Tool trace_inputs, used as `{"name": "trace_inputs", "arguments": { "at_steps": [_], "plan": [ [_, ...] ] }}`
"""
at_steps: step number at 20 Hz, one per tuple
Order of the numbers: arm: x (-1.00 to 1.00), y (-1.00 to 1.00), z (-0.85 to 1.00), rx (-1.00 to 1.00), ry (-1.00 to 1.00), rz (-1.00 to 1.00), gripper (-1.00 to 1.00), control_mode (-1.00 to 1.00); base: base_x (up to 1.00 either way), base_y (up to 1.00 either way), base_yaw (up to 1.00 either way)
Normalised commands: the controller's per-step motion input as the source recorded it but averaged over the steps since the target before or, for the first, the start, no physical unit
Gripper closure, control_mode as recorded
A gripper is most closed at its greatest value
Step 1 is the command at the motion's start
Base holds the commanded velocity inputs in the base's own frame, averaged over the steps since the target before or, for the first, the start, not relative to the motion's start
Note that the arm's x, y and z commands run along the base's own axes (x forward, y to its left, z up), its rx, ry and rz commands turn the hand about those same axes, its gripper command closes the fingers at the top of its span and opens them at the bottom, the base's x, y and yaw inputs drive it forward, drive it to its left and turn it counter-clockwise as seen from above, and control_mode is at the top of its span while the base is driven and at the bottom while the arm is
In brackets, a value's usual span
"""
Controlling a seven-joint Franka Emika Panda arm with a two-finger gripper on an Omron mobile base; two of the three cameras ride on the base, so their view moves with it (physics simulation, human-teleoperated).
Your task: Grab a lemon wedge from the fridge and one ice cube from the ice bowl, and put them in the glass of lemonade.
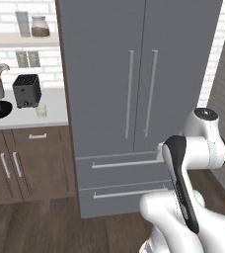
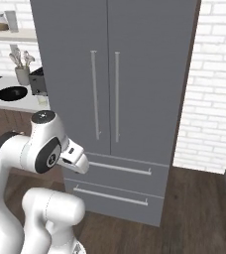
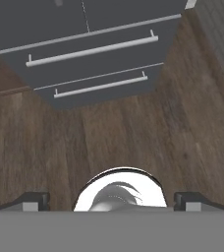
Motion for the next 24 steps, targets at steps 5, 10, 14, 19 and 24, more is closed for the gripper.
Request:
{"name": "trace_inputs", "arguments": {
  "at_steps": [5,10,14,19,24],
  "plan": [
    [0.00,0.00,0.00,0.00,0.00,0.00,-1.00,1.00,0.06,0.00,0.00],
    [0.00,0.00,0.00,0.00,0.00,0.00,-1.00,1.00,0.00,0.00,0.00],
    [0.00,0.00,0.00,0.00,0.00,0.00,-1.00,-1.00,0.00,0.00,0.00],
    [-0.05,0.00,0.40,0.08,-0.29,0.00,-1.00,-1.00,0.00,0.00,0.00],
    [0.00,0.00,1.00,0.00,-0.07,0.06,-1.00,-1.00,0.00,0.00,0.00]
  ]
}}
